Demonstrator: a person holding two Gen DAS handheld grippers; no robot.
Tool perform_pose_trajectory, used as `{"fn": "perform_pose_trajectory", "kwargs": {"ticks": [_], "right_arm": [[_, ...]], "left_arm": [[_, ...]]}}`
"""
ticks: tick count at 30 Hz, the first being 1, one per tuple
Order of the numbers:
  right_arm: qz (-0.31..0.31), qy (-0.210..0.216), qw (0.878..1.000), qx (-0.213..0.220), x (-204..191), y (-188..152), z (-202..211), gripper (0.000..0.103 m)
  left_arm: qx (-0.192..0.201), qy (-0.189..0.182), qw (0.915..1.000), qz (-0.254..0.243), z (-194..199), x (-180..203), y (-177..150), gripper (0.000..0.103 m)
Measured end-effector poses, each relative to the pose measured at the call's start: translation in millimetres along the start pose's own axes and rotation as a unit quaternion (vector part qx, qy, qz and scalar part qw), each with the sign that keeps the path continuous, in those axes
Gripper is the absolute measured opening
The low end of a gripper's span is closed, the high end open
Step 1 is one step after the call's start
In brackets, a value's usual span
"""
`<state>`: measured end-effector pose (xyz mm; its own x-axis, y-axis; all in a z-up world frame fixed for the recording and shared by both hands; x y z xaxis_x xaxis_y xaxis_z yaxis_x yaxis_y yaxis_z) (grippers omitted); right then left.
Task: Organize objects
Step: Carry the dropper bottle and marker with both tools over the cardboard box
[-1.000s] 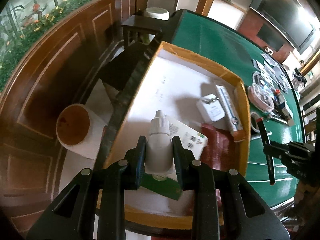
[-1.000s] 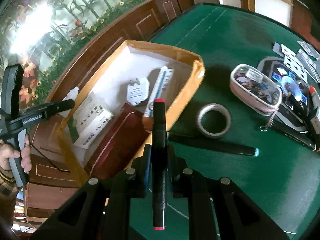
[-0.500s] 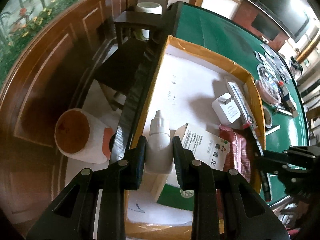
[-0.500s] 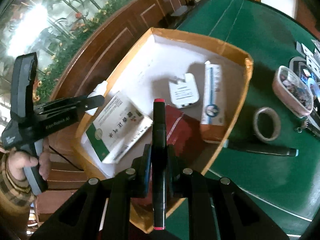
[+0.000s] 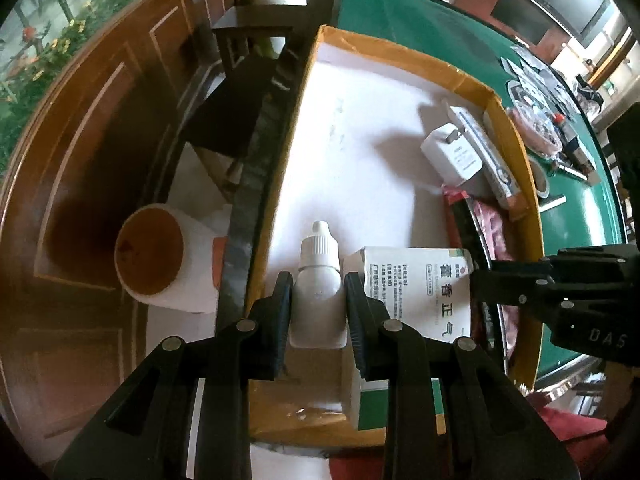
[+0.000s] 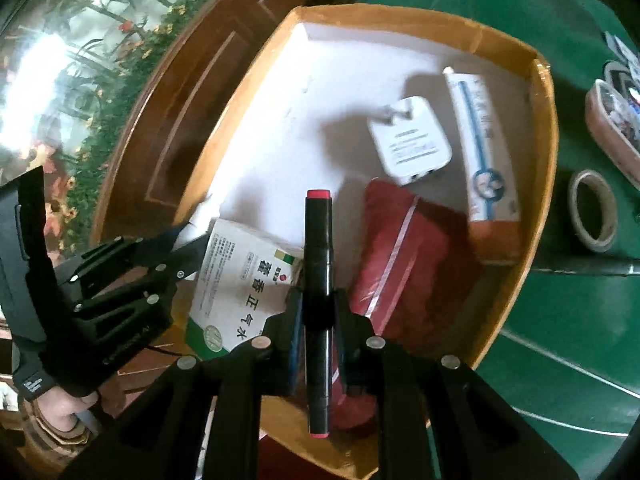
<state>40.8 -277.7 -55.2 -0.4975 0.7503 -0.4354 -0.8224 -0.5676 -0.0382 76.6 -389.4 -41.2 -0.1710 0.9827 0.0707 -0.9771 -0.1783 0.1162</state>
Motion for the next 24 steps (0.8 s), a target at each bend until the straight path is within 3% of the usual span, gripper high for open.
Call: {"fn": "perform_pose_trajectory", "kwargs": {"ticks": [8, 16, 24], "right_arm": [[-0.019, 0.001, 1.0, 0.02, 6.1, 11.9, 3.2, 0.013], [-0.088, 0.055, 0.994, 0.04, 31.1, 29.0, 4.6, 0.013], [-0.085, 0.061, 0.994, 0.026, 22.8, 22.5, -4.0, 0.013]], "left_arm": [[0.008, 0.0, 1.0, 0.002, 0.2, -0.2, 10.5, 0.026], [0.022, 0.012, 0.9997, -0.004, 2.0, 3.1, 46.8, 0.026], [0.034, 0.025, 0.9987, -0.026, 6.2, 11.9, 83.6, 0.026]]}}
Point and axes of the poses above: each gripper's, at about its wrist camera, not at the fingertips, and z roughly against the way its jaws point, x to its right, y to its top, the point moved 10 cm from there along -z, roughly the way its jaws point, and after that the axes turned 12 degrees about -x, right-handed, at the moved point
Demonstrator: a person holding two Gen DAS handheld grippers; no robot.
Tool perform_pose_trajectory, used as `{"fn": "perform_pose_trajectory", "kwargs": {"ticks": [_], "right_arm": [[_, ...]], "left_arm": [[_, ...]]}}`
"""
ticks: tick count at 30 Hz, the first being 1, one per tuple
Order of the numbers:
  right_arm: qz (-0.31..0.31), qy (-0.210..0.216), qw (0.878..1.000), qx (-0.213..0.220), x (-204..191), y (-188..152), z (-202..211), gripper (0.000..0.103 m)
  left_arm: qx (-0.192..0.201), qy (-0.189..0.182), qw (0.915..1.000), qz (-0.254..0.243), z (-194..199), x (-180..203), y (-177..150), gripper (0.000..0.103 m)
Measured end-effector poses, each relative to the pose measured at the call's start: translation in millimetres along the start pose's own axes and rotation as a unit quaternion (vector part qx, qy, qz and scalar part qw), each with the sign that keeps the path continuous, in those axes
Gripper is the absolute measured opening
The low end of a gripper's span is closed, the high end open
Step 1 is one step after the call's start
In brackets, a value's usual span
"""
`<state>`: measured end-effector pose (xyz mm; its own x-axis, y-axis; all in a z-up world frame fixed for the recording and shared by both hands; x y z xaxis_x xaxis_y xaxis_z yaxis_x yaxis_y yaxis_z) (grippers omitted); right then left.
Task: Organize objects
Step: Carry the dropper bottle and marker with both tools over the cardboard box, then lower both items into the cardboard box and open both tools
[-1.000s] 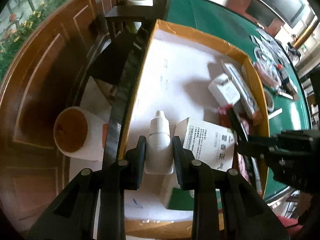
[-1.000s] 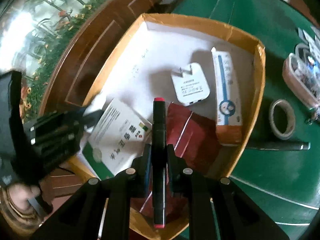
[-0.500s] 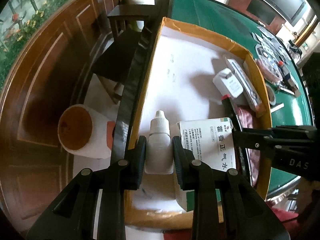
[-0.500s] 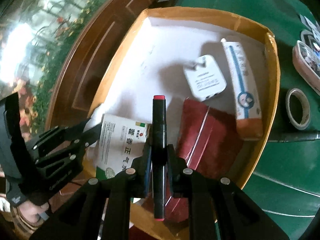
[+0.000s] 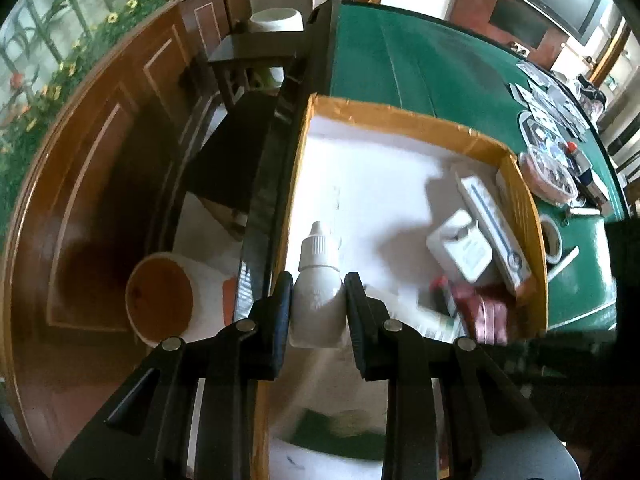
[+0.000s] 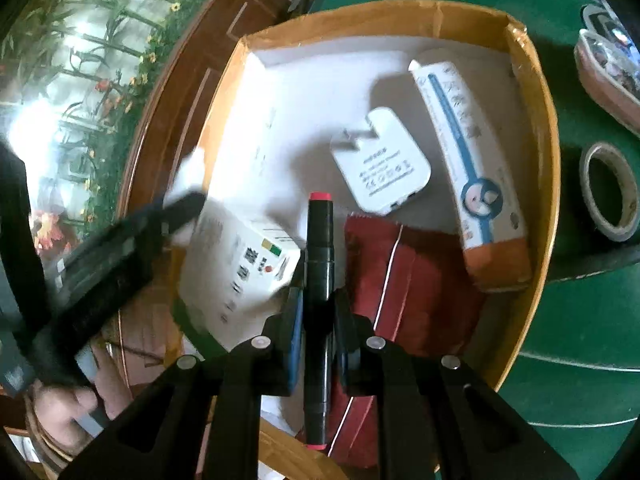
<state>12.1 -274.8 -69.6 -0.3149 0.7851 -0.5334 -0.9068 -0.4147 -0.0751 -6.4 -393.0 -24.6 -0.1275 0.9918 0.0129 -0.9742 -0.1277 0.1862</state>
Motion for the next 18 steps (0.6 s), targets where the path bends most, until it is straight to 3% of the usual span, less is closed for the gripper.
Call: {"fn": "perform_pose_trajectory", "kwargs": {"ticks": [8, 18], "right_arm": [[0.006, 0.002, 1.0, -0.004, -2.2, -3.3, -4.0, 0.013], [-0.001, 0.022, 1.0, -0.009, -1.5, 0.7, -8.9, 0.013]], "left_arm": [[-0.01, 0.005, 0.9987, -0.05, -16.3, 23.0, 38.4, 0.026], [-0.052, -0.013, 0.9968, -0.06, -53.4, 45.0, 42.9, 0.026]]}}
Point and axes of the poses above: each gripper's, at about its wrist camera, not at the fingertips, and z roughly against the way its jaws point, x to its right, y to its top, the point moved 10 cm from there along -z, roughly the way its jaws point, and after that the axes turned 12 degrees about -x, right-handed, at the moved point
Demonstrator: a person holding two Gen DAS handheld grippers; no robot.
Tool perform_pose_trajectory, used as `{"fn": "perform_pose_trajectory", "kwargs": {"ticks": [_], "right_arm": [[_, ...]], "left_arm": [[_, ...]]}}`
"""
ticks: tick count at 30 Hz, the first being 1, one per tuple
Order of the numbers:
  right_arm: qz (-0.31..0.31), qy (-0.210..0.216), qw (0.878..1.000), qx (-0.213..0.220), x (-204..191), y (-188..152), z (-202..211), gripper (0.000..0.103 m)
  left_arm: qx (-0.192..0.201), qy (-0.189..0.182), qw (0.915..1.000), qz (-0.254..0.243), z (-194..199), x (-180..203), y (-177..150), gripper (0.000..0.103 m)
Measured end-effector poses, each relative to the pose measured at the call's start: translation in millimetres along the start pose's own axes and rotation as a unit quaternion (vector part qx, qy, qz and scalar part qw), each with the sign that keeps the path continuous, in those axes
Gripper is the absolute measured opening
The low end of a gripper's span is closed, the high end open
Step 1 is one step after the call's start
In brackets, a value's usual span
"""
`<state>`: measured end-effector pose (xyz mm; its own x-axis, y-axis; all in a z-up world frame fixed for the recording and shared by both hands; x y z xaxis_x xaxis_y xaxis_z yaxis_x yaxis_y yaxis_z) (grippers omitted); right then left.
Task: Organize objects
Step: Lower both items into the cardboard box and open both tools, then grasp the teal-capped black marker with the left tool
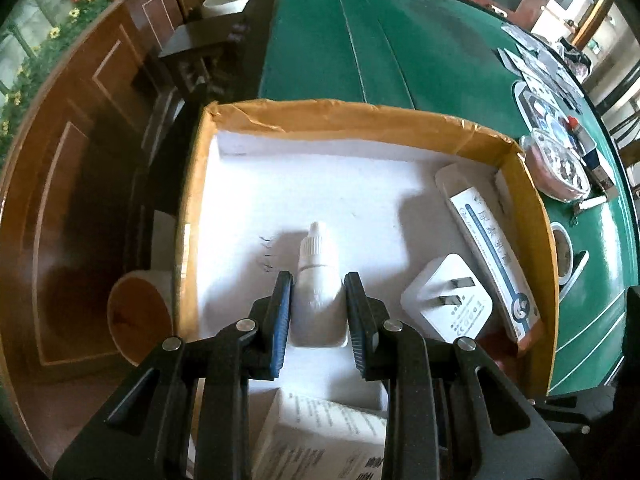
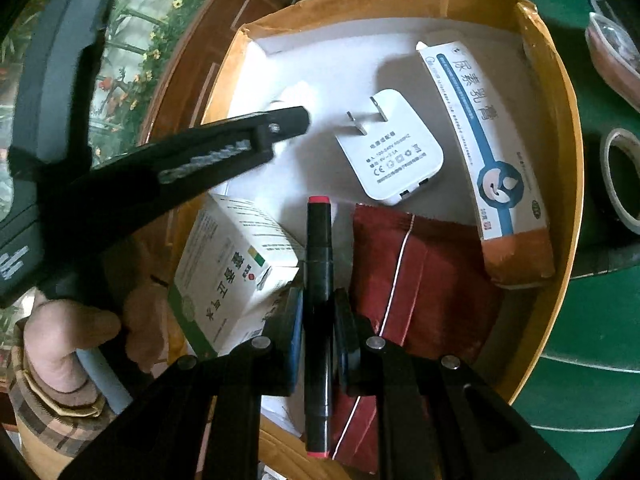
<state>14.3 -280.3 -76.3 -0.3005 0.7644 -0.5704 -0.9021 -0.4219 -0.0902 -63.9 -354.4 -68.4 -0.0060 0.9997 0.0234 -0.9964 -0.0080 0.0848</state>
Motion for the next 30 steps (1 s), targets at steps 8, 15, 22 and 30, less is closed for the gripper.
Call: {"fn": "perform_pose_trajectory", "kwargs": {"ticks": [8, 15, 22, 30], "right_arm": [[0.021, 0.007, 1.0, 0.002, -1.9, -3.2, 8.2, 0.017], [0.056, -0.007, 0.998, 0.037, -6.6, -13.5, 42.4, 0.061], [0.096, -0.05, 0.988, 0.11, 29.8, -47.4, 96.9, 0.078], [0.039, -0.119, 0.981, 0.145, 143.1, -87.0, 134.4, 0.081]], "left_arm": [[0.001, -0.016, 0.9998, 0.015, 0.9, 2.0, -0.5, 0.048], [0.019, -0.019, 0.9993, 0.027, 15.7, 6.2, -7.9, 0.06], [0.052, -0.033, 0.9978, 0.026, 47.2, 36.9, -14.2, 0.064], [0.069, -0.061, 0.9932, -0.072, 67.7, 132.8, -26.2, 0.079]]}}
Point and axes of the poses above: each gripper's, at about its wrist camera, not at the fingertips, and z roughly against the way its jaws point, x to its right, y to its top, the point moved 10 cm from there along -z, roughly the way its jaws point, and after that the axes turned 12 degrees about -x, right-handed, at the moved point
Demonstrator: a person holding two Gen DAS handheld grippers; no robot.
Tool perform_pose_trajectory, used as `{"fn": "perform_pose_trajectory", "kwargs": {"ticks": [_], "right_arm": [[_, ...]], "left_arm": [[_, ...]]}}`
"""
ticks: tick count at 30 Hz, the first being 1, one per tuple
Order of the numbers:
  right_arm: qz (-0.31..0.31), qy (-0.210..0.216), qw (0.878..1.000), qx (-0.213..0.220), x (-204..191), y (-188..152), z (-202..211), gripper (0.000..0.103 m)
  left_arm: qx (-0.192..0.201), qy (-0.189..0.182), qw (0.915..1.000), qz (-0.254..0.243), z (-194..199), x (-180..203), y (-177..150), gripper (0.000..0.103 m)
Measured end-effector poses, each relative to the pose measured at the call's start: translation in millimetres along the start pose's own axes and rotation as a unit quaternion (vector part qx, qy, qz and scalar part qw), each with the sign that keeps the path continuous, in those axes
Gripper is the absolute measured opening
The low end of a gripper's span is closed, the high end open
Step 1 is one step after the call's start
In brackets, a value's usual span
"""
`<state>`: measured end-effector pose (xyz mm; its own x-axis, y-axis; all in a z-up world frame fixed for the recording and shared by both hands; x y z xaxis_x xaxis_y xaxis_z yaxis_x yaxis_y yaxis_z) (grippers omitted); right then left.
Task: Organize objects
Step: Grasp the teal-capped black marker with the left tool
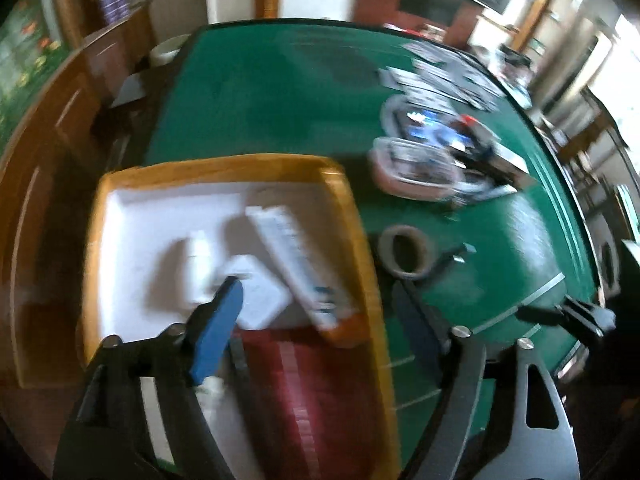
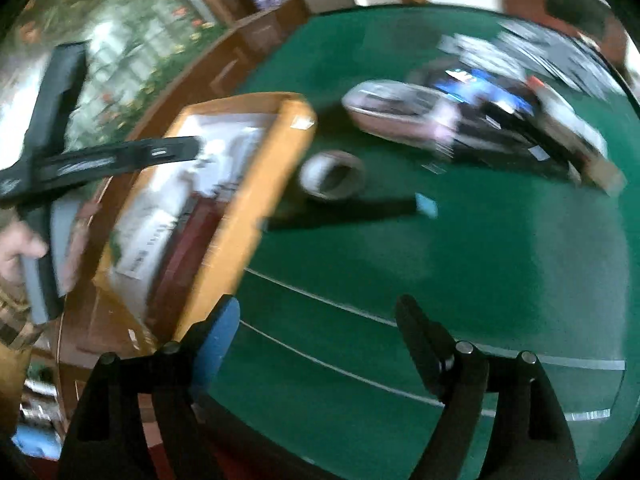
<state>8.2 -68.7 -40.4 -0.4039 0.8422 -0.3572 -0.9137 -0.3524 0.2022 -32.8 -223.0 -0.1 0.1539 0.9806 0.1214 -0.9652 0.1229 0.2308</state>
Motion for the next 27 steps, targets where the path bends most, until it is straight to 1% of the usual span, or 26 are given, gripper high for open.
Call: {"fn": "perform_pose_trajectory", "kwargs": {"ticks": [2, 5, 7, 9, 11, 14, 20, 22, 24, 27], "right_arm": [[-0.031, 0.0, 1.0, -0.001, 23.8, -2.9, 7.3, 0.081], [-0.059, 0.005, 0.998, 0.002, 46.4, -4.6, 14.3, 0.081], [-0.059, 0.001, 0.998, 0.008, 50.0, -5.9, 21.1, 0.081], [-0.054, -0.002, 0.998, 0.017, 52.3, -6.1, 31.7, 0.081], [-0.049, -0.003, 0.999, 0.023, 56.1, -9.2, 40.6, 0.081], [-0.05, -0.005, 0.998, 0.029, 62.7, -8.7, 47.5, 0.081], [-0.053, -0.004, 0.998, 0.03, 75.4, -6.5, 51.0, 0.081], [-0.049, -0.003, 0.998, 0.03, 76.9, -5.7, 51.9, 0.081], [-0.045, -0.002, 0.999, 0.029, 78.6, -4.9, 52.4, 0.081], [-0.043, -0.001, 0.999, 0.026, 81.5, -3.9, 52.5, 0.081]], "left_arm": [[-0.013, 0.009, 0.9994, -0.029, -8.9, 25.8, 1.4, 0.079], [-0.032, 0.015, 0.9974, -0.062, -24.8, 51.8, 2.2, 0.079], [-0.053, 0.019, 0.9951, -0.081, -40.8, 65.3, 1.0, 0.079], [-0.074, 0.03, 0.993, -0.087, -57.2, 71.7, 0.4, 0.079], [-0.07, 0.049, 0.9914, -0.099, -63.2, 75.0, 2.3, 0.086], [-0.077, 0.062, 0.991, -0.091, -69.3, 73.5, 7.1, 0.087], [-0.077, 0.067, 0.9911, -0.085, -66.2, 75.0, 7.7, 0.086], [-0.068, 0.061, 0.9925, -0.081, -60.4, 84.2, 7.8, 0.086], [-0.067, 0.059, 0.9918, -0.091, -59.5, 93.8, 7.8, 0.086], [-0.086, 0.078, 0.9886, -0.096, -73.4, 96.6, 7.1, 0.086]]}}
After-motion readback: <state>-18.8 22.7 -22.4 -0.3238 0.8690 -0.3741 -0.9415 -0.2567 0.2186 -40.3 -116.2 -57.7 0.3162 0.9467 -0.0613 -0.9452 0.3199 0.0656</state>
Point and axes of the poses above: each gripper's, at about its wrist camera, not at the fingertips, and z roughly against the way its jaws point, x to its right, y to its top, the point moved 10 cm from there along -z, roughly the way its jaws point, and after that the axes turned 12 degrees about -x, right-handed, at the moved point
